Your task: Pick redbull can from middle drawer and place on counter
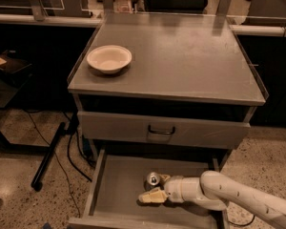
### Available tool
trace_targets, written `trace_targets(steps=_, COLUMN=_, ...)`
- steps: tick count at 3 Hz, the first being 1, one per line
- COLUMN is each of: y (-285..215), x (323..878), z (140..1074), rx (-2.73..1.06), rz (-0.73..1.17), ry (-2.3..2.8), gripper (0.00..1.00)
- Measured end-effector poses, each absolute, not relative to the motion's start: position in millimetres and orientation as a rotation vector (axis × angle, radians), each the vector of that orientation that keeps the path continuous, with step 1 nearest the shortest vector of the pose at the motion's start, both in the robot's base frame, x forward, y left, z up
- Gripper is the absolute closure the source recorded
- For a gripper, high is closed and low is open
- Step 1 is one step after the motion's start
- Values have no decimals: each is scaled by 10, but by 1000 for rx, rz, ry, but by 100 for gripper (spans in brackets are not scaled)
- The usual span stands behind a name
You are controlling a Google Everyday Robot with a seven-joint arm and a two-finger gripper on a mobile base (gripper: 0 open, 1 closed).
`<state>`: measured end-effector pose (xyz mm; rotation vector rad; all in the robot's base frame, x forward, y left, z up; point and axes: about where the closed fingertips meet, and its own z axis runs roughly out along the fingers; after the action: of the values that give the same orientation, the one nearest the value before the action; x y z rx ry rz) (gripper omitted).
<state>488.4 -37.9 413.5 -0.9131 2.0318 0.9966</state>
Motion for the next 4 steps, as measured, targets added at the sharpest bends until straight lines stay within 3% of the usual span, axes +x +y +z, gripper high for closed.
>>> trace_targets(steps=3, y=-378, x=4883, z=4136, rx=-913, rz=997, ry=2032, gripper=97)
trace_targets(steps=4, y=-400, x=4790, z=4315, rx=-900, rz=997, ry=2031, gripper=100)
